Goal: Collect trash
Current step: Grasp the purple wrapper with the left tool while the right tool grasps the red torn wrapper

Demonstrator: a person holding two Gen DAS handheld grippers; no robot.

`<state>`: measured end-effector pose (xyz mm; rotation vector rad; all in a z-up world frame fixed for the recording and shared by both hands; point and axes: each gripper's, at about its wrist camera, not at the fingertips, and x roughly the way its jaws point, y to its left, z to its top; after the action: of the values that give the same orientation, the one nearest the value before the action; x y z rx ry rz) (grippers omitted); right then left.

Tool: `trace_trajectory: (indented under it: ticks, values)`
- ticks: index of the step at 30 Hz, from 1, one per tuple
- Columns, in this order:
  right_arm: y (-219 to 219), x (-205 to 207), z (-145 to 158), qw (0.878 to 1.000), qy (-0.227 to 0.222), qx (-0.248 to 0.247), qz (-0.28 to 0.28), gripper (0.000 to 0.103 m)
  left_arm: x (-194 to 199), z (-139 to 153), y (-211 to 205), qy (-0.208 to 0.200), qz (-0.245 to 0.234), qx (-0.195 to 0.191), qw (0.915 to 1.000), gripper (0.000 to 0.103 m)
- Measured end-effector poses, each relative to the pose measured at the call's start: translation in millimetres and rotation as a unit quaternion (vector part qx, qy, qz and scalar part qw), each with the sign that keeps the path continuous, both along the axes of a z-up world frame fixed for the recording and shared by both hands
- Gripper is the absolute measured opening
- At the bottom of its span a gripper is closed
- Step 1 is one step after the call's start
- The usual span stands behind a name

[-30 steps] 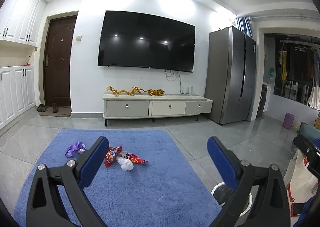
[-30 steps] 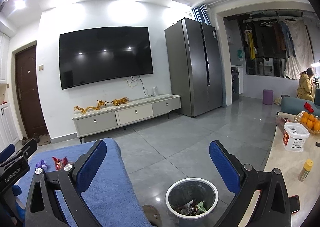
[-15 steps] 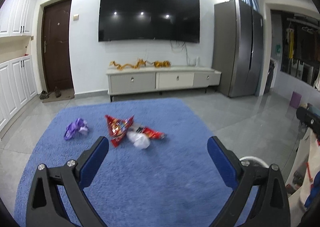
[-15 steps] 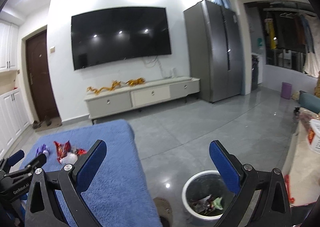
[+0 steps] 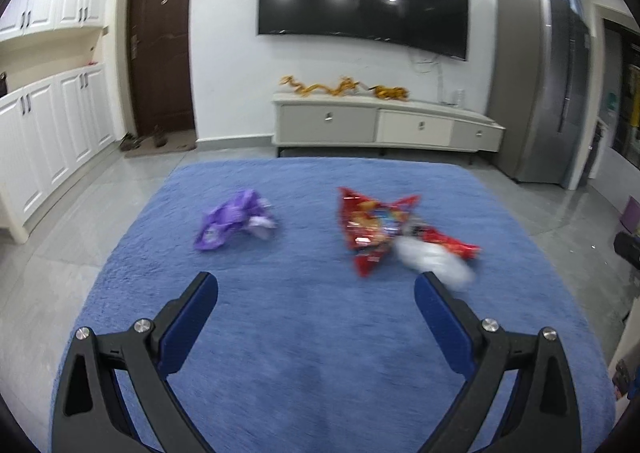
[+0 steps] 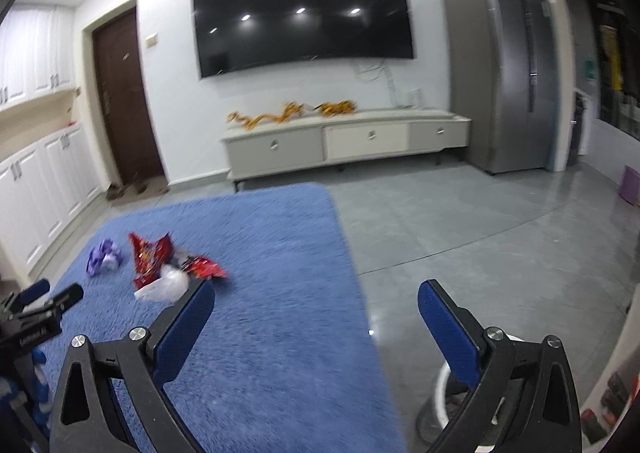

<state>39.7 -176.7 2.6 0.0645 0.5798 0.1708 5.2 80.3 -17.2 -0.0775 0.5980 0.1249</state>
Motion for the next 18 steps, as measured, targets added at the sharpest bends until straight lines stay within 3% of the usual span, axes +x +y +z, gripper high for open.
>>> trace_trajectory:
  ticks: [4, 12, 15, 18]
  values:
    - [23.4, 27.4, -10.2, 0.999, 0.022, 0.016, 0.046, 0.086, 20.5, -8.3, 32.0, 0.012, 0.025, -0.001, 0.9996, 0.099]
    - [79.2, 58.0, -20.3, 0.987, 0.048, 0.027, 0.153, 0.082, 72.9, -17.7, 75.1, 0.021, 0.041, 0.001, 0.9989, 0.099]
    - [92.8, 72.7, -21.8, 0.984, 0.050, 0.021, 0.168, 0.082, 94.6, -20.3, 84.1, 0.026, 0.037, 0.001, 0.9990, 0.099]
    - [91.1, 95.4, -31.0, 0.984, 0.067, 0.035, 0.163, 0.073, 114.2, -26.8, 91.3, 0.036, 0.041, 0.005, 0.9985, 0.099]
